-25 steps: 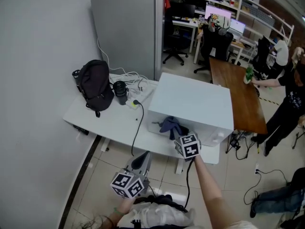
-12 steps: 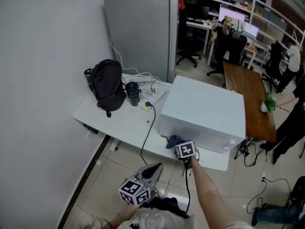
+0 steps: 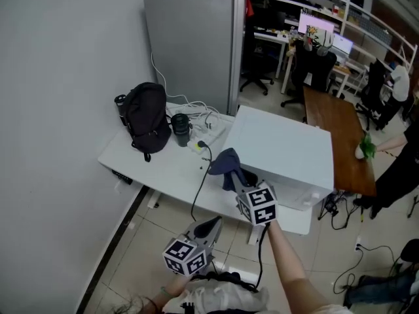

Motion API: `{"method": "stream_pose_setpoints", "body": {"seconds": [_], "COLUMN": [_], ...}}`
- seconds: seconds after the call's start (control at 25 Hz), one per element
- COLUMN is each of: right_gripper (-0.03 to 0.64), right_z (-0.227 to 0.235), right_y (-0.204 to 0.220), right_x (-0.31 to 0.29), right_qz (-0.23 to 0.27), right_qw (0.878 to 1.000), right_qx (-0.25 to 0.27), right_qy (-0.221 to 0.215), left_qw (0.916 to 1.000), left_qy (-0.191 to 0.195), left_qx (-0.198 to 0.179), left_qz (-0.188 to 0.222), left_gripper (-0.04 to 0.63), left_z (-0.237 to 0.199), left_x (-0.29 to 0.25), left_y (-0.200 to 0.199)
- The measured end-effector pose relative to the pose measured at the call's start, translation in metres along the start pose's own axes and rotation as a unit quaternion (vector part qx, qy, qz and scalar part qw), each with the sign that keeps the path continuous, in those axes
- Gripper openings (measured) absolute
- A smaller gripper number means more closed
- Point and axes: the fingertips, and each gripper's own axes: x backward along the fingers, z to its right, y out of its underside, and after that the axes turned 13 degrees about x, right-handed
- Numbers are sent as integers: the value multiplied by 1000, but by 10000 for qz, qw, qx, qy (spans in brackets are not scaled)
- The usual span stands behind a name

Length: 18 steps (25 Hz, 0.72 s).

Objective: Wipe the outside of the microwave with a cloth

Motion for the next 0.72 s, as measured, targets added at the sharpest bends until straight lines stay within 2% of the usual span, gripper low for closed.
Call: {"method": "stream_pose_setpoints", "body": {"seconds": [0.12, 0.28, 0.48, 0.6, 0.72], "right_gripper": [75, 75, 75, 76, 76], "right_z": [9, -5, -34, -53, -61], "right_y": [-9, 40, 118, 169, 208], "right_x": [-19, -44, -75, -89, -91], "right_qz": [-190, -704, -1519, -2116, -2799], "right_qw": [9990, 9971, 9876, 9753, 9580], "right_qx": [369, 279, 245, 302, 101], "right_qy": [172, -2, -307, -552, -619], "left_qw": [9999, 9996, 9994, 9992, 9983], "left_qy": [40, 86, -94, -263, -454], "left_qx": [-20, -114, -93, -43, -23], "left_qz": [124, 225, 321, 299, 363], "left_gripper": [-11, -11, -11, -12, -11], "left_z": [1, 7, -3, -11, -20], "left_x": [0, 5, 20, 35, 55], "left_y": [-8, -14, -19, -13, -12]}}
